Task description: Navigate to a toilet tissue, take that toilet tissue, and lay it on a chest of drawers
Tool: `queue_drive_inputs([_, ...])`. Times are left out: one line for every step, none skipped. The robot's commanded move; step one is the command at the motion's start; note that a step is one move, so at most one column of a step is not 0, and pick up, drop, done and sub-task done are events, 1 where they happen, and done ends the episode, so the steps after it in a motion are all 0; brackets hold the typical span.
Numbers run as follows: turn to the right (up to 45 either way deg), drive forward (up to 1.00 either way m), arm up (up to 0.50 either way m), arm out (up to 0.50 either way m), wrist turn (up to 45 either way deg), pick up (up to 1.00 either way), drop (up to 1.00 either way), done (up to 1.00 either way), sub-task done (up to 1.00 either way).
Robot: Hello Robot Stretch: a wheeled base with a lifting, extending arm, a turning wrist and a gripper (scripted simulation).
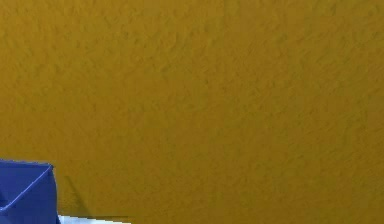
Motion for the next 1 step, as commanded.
queue_drive_inputs([0.0, 0.0, 0.0, 0.48, 0.0, 0.0, 0.0, 0.0, 0.0])
